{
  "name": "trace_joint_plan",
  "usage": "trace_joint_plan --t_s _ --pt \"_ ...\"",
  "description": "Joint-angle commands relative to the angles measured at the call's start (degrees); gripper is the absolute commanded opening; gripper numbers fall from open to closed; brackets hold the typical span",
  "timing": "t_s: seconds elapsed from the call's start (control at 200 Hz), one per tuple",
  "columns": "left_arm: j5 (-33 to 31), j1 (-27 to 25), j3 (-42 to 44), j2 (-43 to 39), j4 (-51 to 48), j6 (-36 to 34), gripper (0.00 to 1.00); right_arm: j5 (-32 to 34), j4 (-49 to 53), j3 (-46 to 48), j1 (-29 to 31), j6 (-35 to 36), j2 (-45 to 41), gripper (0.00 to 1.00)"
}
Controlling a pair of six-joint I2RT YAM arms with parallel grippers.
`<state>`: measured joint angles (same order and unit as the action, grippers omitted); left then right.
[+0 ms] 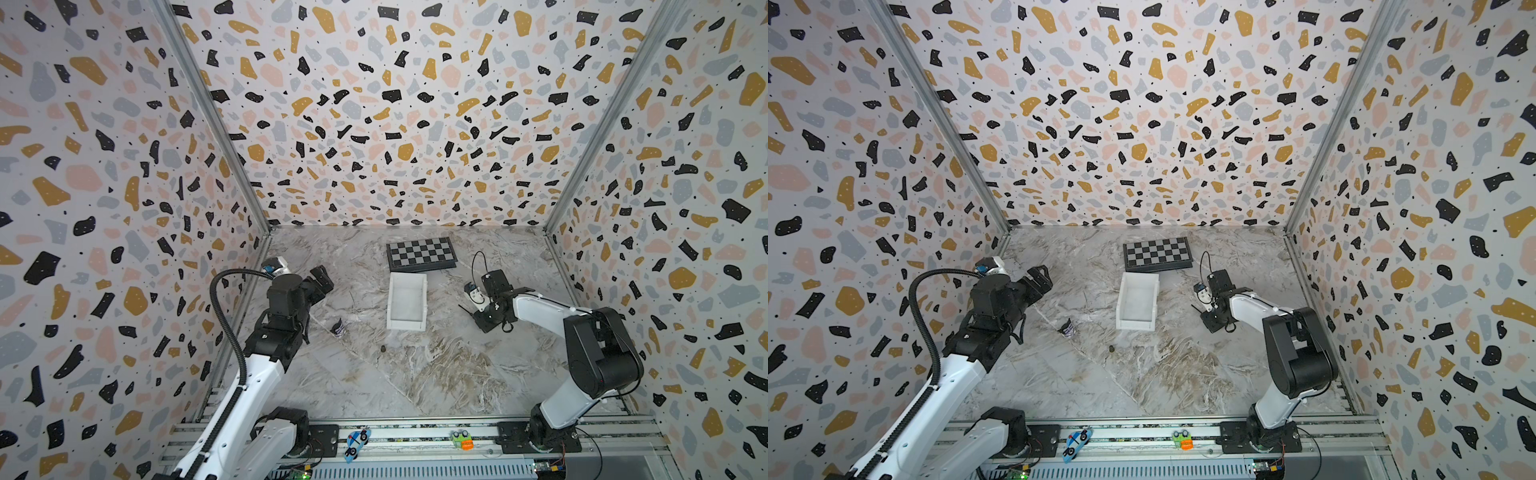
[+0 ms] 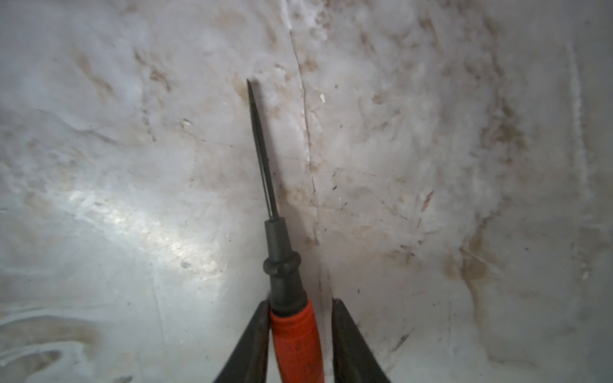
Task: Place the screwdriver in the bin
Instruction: 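Lower the open right gripper around the screwdriver's red handle, then close the right gripper on the red handle and lift the screwdriver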
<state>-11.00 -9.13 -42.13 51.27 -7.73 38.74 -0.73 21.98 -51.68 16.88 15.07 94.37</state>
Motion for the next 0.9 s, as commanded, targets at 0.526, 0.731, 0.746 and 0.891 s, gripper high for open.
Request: trace_joint_plan --t_s 0.526,0.731,0.746,0.891 --pt "-0.75 -0.28 0.02 -0.87 -0.36 0.99 1.0 2.59 2.84 1.86 0.26 -3.73 -1.29 0.38" --pt "-0.84 -0.28 0.02 -1.11 -0.63 0.98 1.0 3.19 4.19 2.15 0.32 -5.22 -2.5 0.41" --pt "-0.86 -0.28 0.02 -1.08 -0.62 0.94 1.0 3.19 4.2 2.19 0.43 -5.27 -2.7 0.41" --pt "-0.89 -0.28 0.19 -1.24 -0.71 1.06 1.0 3.43 4.93 1.79 1.65 -5.22 -3.5 0.44"
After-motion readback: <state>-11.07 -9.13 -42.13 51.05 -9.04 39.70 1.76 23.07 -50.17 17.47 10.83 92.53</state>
